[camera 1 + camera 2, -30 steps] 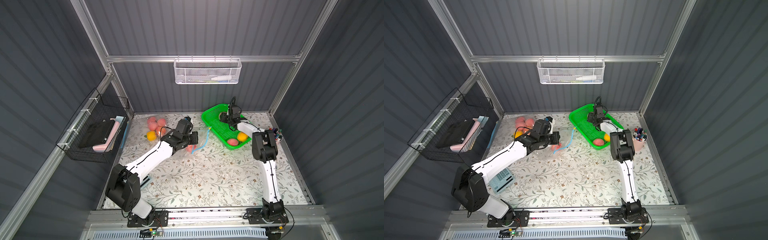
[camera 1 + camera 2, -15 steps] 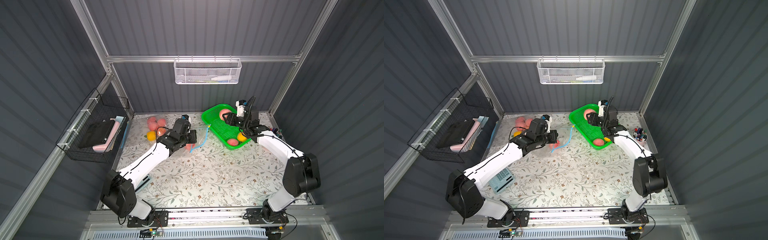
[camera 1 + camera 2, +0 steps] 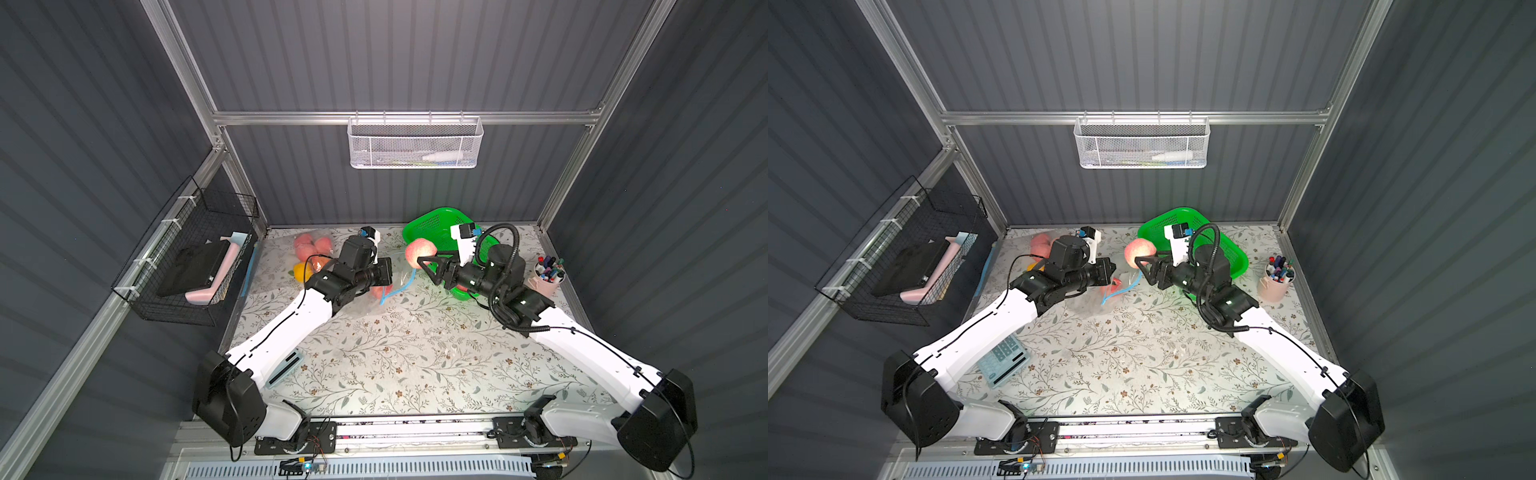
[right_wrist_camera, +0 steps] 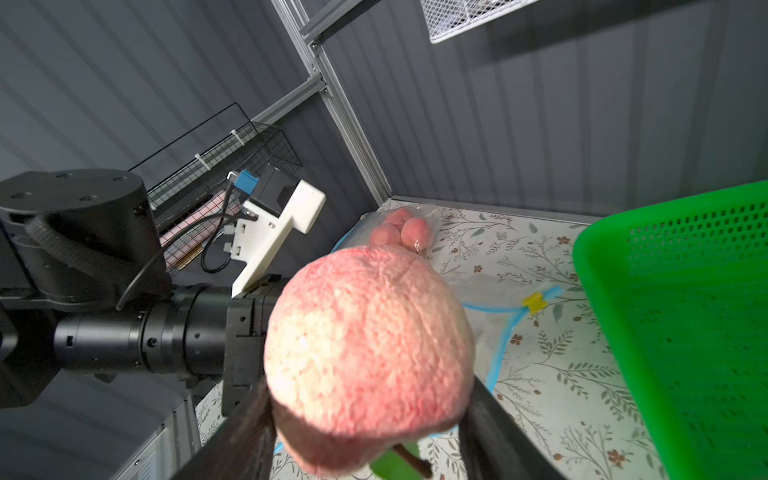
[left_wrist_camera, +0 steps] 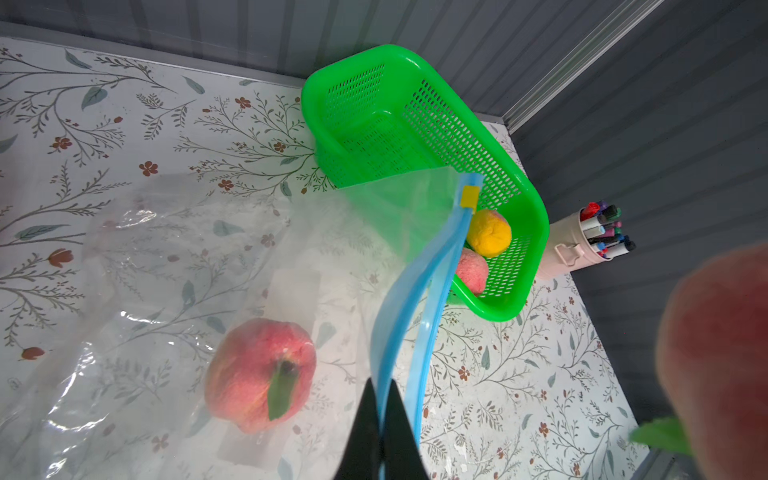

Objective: Place the peach in a zip-top bag and seal the zipper
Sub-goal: Place the peach in the zipper food storage bag.

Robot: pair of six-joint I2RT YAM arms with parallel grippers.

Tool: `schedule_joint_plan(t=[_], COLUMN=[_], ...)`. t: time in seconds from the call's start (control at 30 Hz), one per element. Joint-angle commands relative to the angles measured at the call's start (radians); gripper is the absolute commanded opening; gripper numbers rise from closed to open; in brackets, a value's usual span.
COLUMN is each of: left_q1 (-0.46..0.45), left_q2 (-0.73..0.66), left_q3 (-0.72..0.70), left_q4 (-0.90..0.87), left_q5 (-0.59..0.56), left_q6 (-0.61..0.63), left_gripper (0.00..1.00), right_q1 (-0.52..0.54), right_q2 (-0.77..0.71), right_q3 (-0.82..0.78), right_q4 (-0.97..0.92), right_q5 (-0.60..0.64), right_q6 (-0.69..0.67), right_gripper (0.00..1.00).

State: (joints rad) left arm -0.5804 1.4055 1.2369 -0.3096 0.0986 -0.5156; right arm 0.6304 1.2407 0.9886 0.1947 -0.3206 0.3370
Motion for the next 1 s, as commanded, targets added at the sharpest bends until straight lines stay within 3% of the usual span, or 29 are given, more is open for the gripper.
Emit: schedule_joint_plan(t=[0.0,0.27,0.4,0.83,0.97], left_q1=[0.005,0.006,0.005,0.006,0.005], left_q2=[-0.062,-0.102,-0.134,-0.162,-0.157], left_q3=[-0.014,-0.009,-0.028,-0.088,-0.094], left_q4=[0.009,-0.011,0.008,0.066,0.052], left_q5=[0.005,0.042,0.051,0.082,0.054], left_q6=[-0.027,0.005,0.049,0.112,0.113], left_gripper=[0.00,0.00,0.00,0.00,0.00], right_q1=[0.028,0.080,0.082,0.088,0.088], right_q2=[0.030,0.126,0.178,0.317,0.321], right_q3=[0.004,0.065,0.107,0.284,0.309], right_q4=[0.031,0.014,-0.041,-0.275,-0.286], right_q5=[0.015,0.026,0.097,0.145,0.145], right_q6=[-0.009,-0.037,-0.026,0.033,0.101], right_gripper=[0.55,0.55,0.55,0.59,0.72])
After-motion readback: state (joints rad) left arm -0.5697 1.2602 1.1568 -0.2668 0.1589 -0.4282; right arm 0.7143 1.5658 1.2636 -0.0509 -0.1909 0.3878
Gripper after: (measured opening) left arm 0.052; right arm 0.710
